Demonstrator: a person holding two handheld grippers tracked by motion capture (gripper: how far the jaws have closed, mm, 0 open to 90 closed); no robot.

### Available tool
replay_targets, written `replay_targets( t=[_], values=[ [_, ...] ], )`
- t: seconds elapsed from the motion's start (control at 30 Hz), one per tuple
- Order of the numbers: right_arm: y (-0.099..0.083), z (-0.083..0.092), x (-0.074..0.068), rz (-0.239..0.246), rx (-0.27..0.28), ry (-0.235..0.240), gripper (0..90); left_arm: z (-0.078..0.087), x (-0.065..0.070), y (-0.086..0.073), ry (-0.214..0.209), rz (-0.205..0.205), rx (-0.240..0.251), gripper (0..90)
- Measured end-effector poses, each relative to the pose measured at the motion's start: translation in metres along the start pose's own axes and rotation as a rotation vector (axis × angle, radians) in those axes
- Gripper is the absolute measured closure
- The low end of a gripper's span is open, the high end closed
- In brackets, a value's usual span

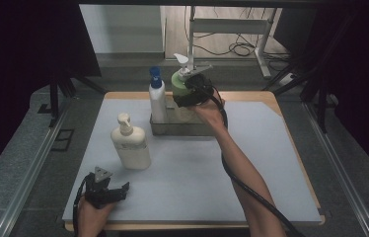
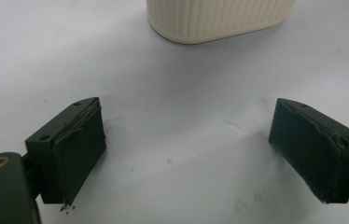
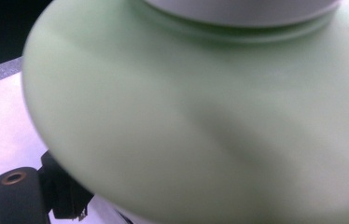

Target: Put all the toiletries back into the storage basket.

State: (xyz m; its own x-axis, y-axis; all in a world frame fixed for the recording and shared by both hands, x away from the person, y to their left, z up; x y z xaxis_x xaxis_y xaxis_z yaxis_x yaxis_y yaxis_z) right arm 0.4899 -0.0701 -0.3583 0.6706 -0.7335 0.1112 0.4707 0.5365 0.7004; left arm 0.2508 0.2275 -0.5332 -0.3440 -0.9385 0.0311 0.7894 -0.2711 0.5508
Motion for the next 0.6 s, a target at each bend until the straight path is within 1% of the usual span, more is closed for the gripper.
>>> replay_targets(
  t=[0.2,0.6],
  values=[
    [-0.005,-0.008,0.002,-0.002,-0.019,0.006,11.9,0.000,0.000,0.000,0.000,0.000,0.000,10.0],
    [-0.014,-0.020,-0.001,0.008,-0.061,0.026,11.9,0.000,0.000,0.000,0.000,0.000,0.000,10.1]
  ],
)
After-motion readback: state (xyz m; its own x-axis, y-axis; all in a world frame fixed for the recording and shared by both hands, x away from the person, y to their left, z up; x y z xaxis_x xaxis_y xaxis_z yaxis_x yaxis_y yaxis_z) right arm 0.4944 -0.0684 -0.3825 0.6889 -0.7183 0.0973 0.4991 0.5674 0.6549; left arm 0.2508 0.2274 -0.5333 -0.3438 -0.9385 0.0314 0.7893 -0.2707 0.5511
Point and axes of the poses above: each handheld gripper's, and its own axes: z roughly backward along the jaws, y roughly out of its top, x roughly to its right, the point moved 1 cm from there along -z, roughly forward along the jaws, and after that the axes turned 10 degrees about -x, right-handed, at the moved point
